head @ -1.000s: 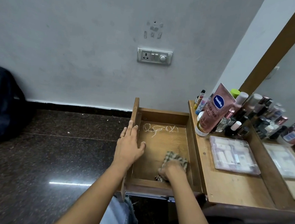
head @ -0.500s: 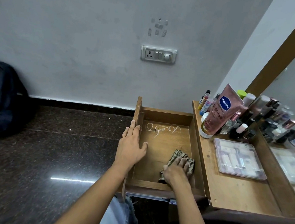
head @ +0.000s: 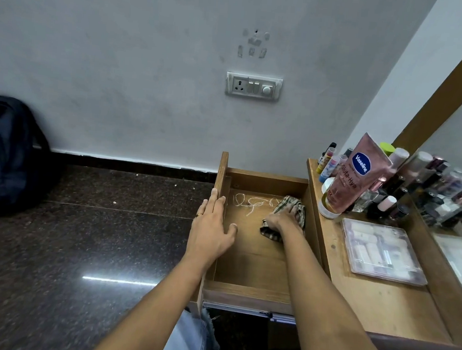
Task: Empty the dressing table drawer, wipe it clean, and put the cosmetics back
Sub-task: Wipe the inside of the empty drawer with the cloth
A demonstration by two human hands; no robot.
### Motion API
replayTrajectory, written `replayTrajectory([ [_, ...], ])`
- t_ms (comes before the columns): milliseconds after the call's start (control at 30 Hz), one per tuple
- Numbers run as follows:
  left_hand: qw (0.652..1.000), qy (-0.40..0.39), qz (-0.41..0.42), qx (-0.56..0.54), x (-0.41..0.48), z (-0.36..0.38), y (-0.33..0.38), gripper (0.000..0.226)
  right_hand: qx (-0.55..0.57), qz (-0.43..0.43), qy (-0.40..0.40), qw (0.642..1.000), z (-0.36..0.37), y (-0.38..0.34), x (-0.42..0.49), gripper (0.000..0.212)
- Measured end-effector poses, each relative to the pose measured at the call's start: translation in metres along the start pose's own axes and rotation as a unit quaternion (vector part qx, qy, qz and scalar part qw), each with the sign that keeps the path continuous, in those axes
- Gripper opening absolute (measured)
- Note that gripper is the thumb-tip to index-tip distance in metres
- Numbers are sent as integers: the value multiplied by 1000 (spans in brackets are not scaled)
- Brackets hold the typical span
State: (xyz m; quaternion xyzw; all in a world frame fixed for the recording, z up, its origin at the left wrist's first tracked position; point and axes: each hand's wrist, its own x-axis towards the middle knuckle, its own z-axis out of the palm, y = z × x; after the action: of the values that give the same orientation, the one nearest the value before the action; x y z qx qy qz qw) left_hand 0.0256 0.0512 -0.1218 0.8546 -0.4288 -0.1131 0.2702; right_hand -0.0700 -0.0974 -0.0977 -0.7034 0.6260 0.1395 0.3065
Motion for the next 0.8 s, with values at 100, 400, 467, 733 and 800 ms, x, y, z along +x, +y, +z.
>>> replayTrajectory([
  [100, 1000, -2, 2, 4, 0, -1, 1, 69, -34, 3, -24, 999, -2, 7, -12, 76],
  [400, 1000, -6, 5, 17, -1, -4, 1, 69, -167, 24, -85, 982, 49, 50, -57, 48],
  [467, 1000, -5, 5, 19, -1, -4, 2, 69, -174, 20, -55, 983, 50, 54, -65, 42],
  [733, 1000, -7, 10, 16, -2, -5, 1, 69, -148, -11, 1, 989, 51, 65, -64, 68],
  [800, 1000, -7, 9, 17, -2, -5, 1, 70, -160, -5, -11, 987, 46, 59, -70, 56],
])
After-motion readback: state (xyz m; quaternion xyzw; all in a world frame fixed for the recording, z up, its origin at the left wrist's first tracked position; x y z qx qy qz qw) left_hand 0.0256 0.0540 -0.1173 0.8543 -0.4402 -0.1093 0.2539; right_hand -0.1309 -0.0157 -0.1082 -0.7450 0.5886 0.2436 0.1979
